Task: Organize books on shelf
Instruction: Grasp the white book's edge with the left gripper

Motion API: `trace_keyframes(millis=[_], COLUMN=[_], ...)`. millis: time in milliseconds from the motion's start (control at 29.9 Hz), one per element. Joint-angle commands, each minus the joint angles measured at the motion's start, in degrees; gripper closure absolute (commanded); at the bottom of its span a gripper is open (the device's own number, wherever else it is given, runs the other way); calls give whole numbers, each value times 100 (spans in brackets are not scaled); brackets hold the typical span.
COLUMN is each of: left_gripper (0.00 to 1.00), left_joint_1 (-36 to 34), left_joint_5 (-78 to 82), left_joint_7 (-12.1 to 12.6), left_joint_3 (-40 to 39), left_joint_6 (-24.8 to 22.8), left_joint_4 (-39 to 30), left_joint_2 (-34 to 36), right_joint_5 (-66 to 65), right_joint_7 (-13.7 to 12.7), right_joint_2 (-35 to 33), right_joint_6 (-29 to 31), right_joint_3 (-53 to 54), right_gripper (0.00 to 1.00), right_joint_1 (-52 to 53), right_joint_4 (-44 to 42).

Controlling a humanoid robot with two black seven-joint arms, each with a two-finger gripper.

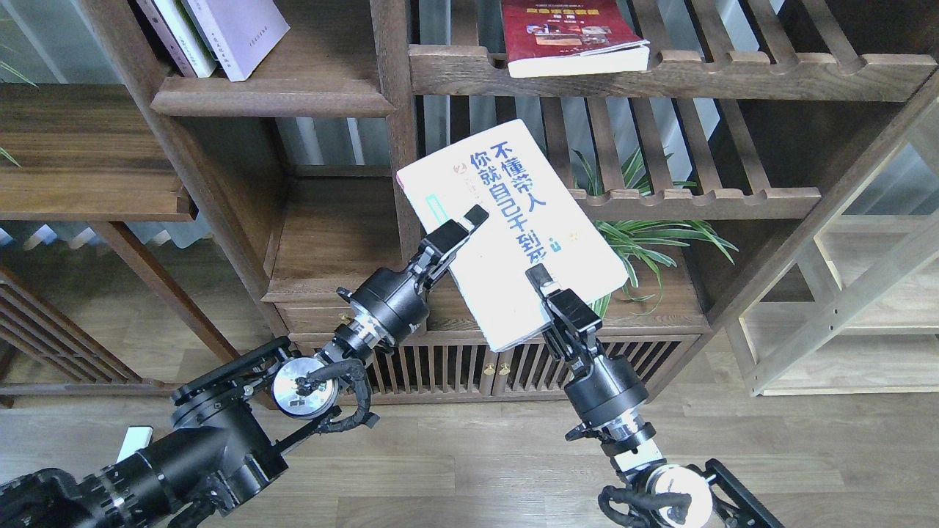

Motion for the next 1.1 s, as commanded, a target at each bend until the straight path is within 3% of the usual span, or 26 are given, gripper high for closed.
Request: trace_keyframes(millis=[0, 167, 234, 502, 836, 1070], left_gripper=[78, 95, 97, 99, 100, 100], left_joint_1=[0, 0, 0, 0, -8, -9], left_joint_5=[-9, -80, -106, -115, -115, -115], left_joint_7=[2, -16, -7, -51, -60, -60], left_joint_3=[3, 3, 3, 3, -5, -23], left_joint_6=[0, -163, -163, -163, -163, -163], left_joint_4=[7, 16, 16, 51, 51, 51], left_joint_2=[-1, -1, -1, -1, -1, -1], right_joint_5=[-1, -1, -1, -1, -19, -28], right_joint_7=[4, 4, 4, 4, 4, -40], right_joint_2=[-1, 8, -1, -1, -10, -1], right_joint_6=[-1, -1, -1, -1, -1, -1], right_joint_3=[-4, -65, -65, -65, -65, -74], right_gripper=[97, 97, 97, 91, 66, 59], right_joint_1=[0, -9, -26, -26, -132, -141], right_joint_4=[-3, -3, -3, -3, -3, -3])
